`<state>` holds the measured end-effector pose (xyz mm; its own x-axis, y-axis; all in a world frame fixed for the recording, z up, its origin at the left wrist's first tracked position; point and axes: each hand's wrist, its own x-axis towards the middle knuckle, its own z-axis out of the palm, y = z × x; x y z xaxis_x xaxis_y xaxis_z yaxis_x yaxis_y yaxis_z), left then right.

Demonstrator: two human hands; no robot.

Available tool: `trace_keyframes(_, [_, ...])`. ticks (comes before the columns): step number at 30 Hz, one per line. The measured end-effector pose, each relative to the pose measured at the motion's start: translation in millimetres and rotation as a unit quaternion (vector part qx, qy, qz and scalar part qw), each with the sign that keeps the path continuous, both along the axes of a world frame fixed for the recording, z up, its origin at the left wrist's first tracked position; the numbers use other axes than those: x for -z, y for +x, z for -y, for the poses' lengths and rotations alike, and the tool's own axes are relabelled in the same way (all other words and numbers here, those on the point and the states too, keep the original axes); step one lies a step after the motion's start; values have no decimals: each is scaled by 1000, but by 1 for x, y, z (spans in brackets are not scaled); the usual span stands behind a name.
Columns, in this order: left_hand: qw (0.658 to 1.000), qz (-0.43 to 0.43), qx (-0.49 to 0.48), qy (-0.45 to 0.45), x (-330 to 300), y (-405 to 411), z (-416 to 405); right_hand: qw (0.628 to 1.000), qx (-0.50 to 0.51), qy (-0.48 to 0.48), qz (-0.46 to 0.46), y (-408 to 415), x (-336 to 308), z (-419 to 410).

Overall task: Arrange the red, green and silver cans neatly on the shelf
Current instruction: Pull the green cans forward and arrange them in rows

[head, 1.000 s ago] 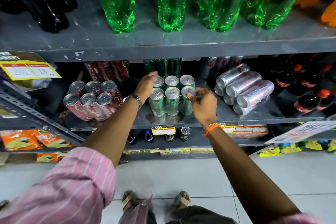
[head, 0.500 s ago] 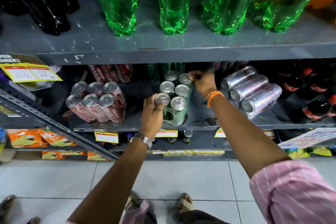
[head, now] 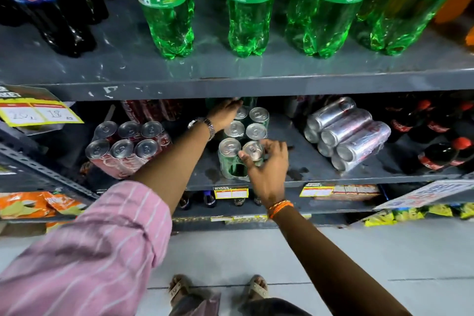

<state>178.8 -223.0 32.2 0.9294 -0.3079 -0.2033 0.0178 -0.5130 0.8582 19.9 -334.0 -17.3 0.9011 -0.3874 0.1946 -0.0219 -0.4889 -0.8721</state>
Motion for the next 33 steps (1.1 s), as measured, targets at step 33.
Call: trace_keyframes(33, [945, 59, -289, -139, 54, -125, -52, 954, -175, 201, -139, 100, -16, 60])
